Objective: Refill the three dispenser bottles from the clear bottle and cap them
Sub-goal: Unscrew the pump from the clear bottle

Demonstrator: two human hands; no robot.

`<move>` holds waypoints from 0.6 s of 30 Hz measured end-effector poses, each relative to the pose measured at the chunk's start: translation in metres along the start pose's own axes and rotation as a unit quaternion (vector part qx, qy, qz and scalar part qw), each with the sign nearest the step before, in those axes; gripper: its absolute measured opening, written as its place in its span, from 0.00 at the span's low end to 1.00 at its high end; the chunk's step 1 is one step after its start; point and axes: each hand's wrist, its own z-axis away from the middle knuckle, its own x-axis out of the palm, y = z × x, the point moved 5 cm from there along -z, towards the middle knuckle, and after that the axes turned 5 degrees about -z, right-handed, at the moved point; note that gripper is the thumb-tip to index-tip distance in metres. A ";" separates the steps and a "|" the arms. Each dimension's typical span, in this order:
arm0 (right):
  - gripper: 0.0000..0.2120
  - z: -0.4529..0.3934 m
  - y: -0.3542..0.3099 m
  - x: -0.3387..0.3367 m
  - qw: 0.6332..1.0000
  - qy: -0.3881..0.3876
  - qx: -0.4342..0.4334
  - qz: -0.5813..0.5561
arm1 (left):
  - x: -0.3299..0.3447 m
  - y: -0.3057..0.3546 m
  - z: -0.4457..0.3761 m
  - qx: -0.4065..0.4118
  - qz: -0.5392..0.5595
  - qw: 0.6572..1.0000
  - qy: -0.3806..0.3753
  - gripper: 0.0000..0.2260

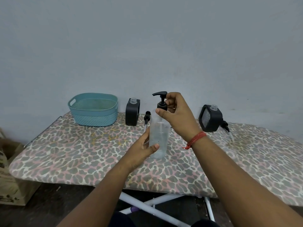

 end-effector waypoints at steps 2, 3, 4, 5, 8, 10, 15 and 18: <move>0.20 0.000 0.001 0.000 1.000 -0.003 -0.001 -0.004 | -0.001 -0.002 -0.001 -0.002 -0.006 1.000 0.005 0.30; 0.20 0.000 0.001 0.000 1.000 -0.004 -0.001 -0.006 | -0.001 -0.003 -0.001 -0.002 -0.006 1.000 0.005 0.31; 0.19 0.001 0.002 0.000 1.000 -0.003 -0.003 -0.005 | -0.002 -0.004 -0.002 -0.002 -0.007 1.000 0.005 0.31; 0.19 0.002 0.002 0.000 1.000 -0.001 -0.006 -0.001 | -0.002 -0.004 -0.002 -0.002 -0.009 1.000 0.004 0.30; 0.17 0.005 0.002 0.001 1.000 0.004 -0.015 0.004 | -0.002 -0.005 -0.002 0.000 -0.009 1.000 0.003 0.31; 0.17 0.005 0.002 0.002 1.000 -0.002 -0.017 0.009 | -0.002 -0.005 -0.002 0.000 -0.006 1.000 0.005 0.34; 0.21 0.006 0.002 0.004 1.000 -0.007 -0.003 0.002 | -0.002 -0.006 -0.002 0.001 -0.006 1.000 0.001 0.35; 0.20 0.004 0.000 0.003 1.000 0.015 -0.004 0.016 | -0.002 -0.004 -0.001 -0.001 -0.016 1.000 -0.004 0.30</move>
